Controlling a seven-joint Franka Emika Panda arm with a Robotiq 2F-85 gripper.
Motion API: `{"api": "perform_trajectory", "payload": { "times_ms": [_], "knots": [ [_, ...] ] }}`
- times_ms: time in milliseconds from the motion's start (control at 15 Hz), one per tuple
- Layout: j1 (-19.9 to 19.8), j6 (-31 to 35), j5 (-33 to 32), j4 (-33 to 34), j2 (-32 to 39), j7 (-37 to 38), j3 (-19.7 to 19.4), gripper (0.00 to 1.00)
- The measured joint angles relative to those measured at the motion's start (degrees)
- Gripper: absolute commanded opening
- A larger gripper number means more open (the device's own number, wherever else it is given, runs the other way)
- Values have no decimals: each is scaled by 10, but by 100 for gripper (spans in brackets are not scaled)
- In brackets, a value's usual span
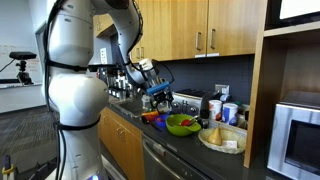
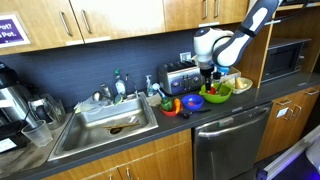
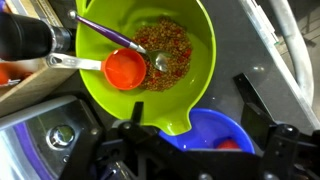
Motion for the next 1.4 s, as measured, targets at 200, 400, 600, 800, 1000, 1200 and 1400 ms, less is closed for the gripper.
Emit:
{"api": "perform_trajectory", "payload": {
  "times_ms": [200,400,600,800,1000,1200,1400],
  "knots": [
    [7,3,0,3,11,-16,9,100],
    [7,17,1,6,20,-38,13,100],
    [7,33,5,7,26,-65,13,100],
    [6,50,32,7,31,-118,14,100],
    [3,58,44,7,33,-146,14,100],
    [3,58,45,7,33,-147,14,100],
    [1,70,52,7,43,-150,12,100]
  ]
}}
